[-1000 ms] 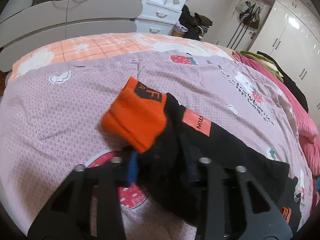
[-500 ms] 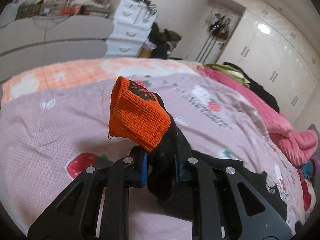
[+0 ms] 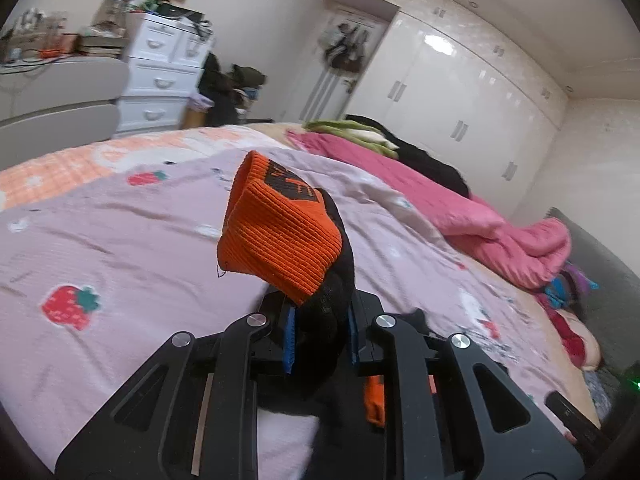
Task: Fold small clothes
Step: 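Fold the sleeve across the sweater body with the left tool and release the cuff, then grasp a folded orange cuff with the right tool and lift it, then lower the orange cuff onto the sweater body and open the right tool, then press the folded orange cuffs flat on the body with the right tool, then move both tools back to the sweater hem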
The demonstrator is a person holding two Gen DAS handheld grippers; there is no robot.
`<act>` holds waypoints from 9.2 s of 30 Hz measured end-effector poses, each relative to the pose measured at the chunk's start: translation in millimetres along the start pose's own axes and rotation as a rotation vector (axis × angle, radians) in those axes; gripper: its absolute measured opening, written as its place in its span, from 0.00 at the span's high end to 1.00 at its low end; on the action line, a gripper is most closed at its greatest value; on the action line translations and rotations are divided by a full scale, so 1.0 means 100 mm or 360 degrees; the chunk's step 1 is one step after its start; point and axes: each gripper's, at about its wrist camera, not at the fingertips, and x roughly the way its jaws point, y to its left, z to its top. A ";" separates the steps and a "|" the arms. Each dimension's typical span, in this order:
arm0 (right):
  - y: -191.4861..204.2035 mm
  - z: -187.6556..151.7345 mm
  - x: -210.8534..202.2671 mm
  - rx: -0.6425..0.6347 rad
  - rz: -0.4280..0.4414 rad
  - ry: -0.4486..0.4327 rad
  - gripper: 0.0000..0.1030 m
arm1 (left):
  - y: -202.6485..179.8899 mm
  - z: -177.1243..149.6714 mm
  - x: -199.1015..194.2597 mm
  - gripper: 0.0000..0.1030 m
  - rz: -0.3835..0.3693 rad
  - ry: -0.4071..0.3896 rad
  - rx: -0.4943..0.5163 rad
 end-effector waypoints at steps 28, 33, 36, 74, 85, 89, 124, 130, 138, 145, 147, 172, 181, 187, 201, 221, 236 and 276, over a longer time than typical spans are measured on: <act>-0.81 0.06 -0.33 0.0365 -0.0115 -0.0107 0.04 | -1.16 -0.89 0.48 0.89 -0.0380 0.0390 0.0453; -0.84 0.06 -0.31 0.0388 -0.0141 -0.0089 0.04 | -1.30 -1.04 0.57 0.87 -0.0415 0.0483 0.0539; -0.88 0.05 -0.31 0.0414 -0.0150 -0.0084 0.04 | -1.34 -1.11 0.60 0.85 -0.0420 0.0524 0.0559; -0.26 -0.75 0.22 0.0228 -0.0059 0.0520 0.24 | -0.80 -0.55 0.60 0.09 -0.0057 0.0408 0.0510; -0.10 -0.89 0.35 0.0155 -0.0015 0.0502 0.77 | -0.62 -0.43 0.61 0.09 0.0006 0.0380 0.0419; 0.07 -0.83 0.29 0.0012 -0.0034 0.0414 0.86 | -0.62 -0.42 0.61 0.09 0.0000 0.0376 0.0417; -0.15 0.26 0.33 -0.0220 -0.0114 0.0011 0.88 | -0.65 -0.25 0.89 0.09 0.0035 0.0345 0.0407; -0.25 0.25 0.33 -0.0173 -0.0125 0.0015 0.88 | -0.79 -0.43 1.01 0.09 -0.0018 0.0423 0.0498; -0.34 0.20 0.36 -0.0132 -0.0152 0.0049 0.88 | -0.94 -0.65 1.12 0.09 -0.0091 0.0519 0.0562; -0.38 0.18 0.39 -0.0120 -0.0163 0.0071 0.87 | -0.98 -0.71 1.16 0.15 -0.0135 0.0555 0.0546; -0.38 0.17 0.41 -0.0118 -0.0170 0.0077 0.87 | -0.99 -0.72 1.16 0.20 -0.0149 0.0561 0.0548; -0.38 0.02 0.47 -0.0072 -0.0152 0.0155 0.74 | -1.14 -1.11 1.29 0.49 -0.0187 0.0801 0.0722; -0.15 -0.15 0.65 -0.0152 -0.0077 0.0264 0.69 | -1.07 -1.23 1.37 0.49 -0.0137 0.0865 0.0771; -0.13 -0.23 0.79 -0.0173 -0.0070 0.0334 0.67 | -1.05 -1.22 1.36 0.49 -0.0151 0.0866 0.0748; -0.43 -0.40 1.03 -0.0058 -0.0187 0.0500 0.54 | -1.06 -1.23 1.36 0.49 -0.0138 0.0861 0.0761; -0.48 -0.23 0.73 0.0029 -0.0166 0.0350 0.16 | -1.09 -1.19 1.31 0.42 -0.0138 0.0840 0.0757; -0.50 -0.11 0.42 0.0011 -0.0199 0.0206 0.08 | -1.19 -0.95 0.95 0.09 -0.0075 0.0609 0.0848; -0.95 -1.26 -1.25 0.0184 -0.0287 0.0129 0.08 | 0.11 -1.20 -0.54 0.09 -0.0073 0.0676 0.0537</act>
